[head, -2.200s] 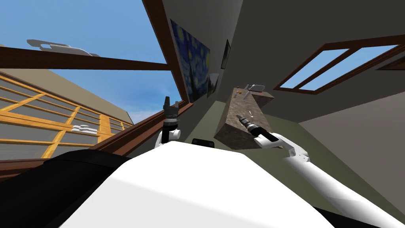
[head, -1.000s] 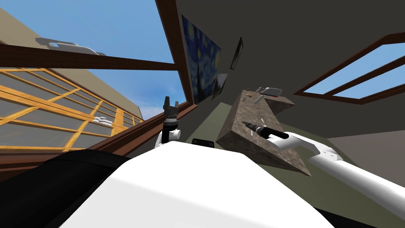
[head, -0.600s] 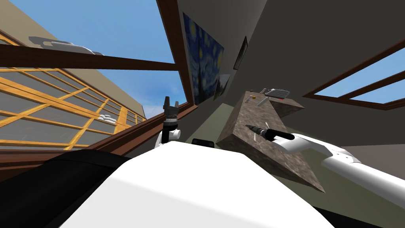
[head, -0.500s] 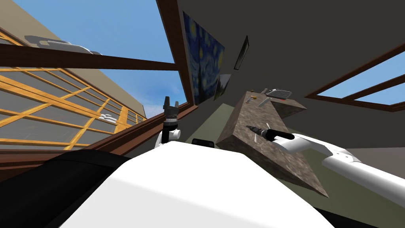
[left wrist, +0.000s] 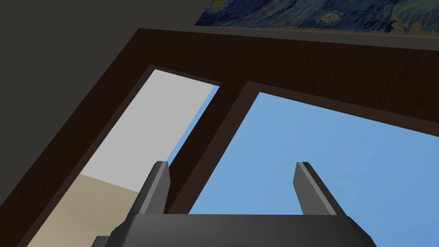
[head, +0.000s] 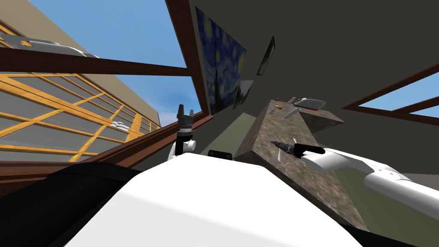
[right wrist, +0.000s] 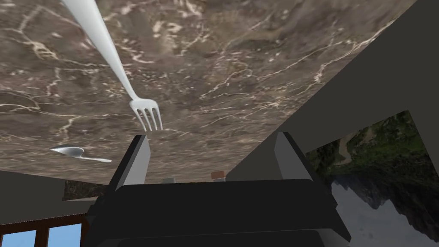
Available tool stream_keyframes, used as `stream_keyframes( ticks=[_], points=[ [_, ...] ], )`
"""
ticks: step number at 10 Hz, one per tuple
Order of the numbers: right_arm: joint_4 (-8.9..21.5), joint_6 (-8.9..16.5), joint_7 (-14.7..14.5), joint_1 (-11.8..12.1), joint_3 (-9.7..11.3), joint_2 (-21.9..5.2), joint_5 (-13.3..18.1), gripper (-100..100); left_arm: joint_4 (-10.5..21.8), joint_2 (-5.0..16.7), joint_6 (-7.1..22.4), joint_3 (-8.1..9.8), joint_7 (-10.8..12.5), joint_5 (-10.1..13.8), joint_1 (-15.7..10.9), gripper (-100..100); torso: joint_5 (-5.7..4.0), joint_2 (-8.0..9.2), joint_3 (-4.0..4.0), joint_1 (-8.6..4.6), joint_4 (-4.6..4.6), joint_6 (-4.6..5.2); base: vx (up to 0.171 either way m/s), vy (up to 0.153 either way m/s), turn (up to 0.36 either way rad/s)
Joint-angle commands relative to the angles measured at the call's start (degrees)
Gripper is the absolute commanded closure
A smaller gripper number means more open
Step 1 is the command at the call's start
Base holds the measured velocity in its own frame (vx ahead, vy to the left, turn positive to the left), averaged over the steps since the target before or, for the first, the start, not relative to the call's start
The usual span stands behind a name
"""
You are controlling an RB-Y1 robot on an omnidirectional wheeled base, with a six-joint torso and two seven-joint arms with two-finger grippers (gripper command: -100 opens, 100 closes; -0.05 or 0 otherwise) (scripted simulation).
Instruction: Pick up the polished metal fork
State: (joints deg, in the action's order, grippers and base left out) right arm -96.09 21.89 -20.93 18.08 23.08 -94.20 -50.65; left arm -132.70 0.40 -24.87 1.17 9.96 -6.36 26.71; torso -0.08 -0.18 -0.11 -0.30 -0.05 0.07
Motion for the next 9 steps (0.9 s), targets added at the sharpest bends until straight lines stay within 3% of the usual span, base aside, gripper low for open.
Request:
stream_keyframes(
  ticks=[1,4,5,9],
  points=[
    [0.77,-0.14,-1.08,-0.27,1.40,-0.88,-2.78,-100,0.00,0.00,0.00,0.00,0.00,0.00,0.00,0,0.00,0.00,0.00,0.00,0.00,0.00,0.052,-0.062,0.047],
    [1.27,0.97,-2.39,0.88,5.61,-3.45,-8.76,-100,0.00,0.00,0.00,0.00,0.00,0.00,0.00,0,-0.02,-0.13,-0.07,-0.02,-0.03,-0.01,0.094,-0.089,0.107],
    [1.27,0.97,-2.39,0.88,5.61,-3.45,-8.83,-100,0.00,0.00,0.00,0.00,0.00,0.00,0.01,0,-0.03,-0.14,-0.08,-0.08,-0.04,0.00,0.058,-0.082,0.020],
    [1.19,1.51,-3.33,2.05,9.24,-4.64,-13.97,-100,0.00,0.00,0.00,0.00,0.00,0.00,0.00,0,-0.01,0.16,0.09,0.12,0.03,0.03,0.028,-0.054,0.048]
  ],
)
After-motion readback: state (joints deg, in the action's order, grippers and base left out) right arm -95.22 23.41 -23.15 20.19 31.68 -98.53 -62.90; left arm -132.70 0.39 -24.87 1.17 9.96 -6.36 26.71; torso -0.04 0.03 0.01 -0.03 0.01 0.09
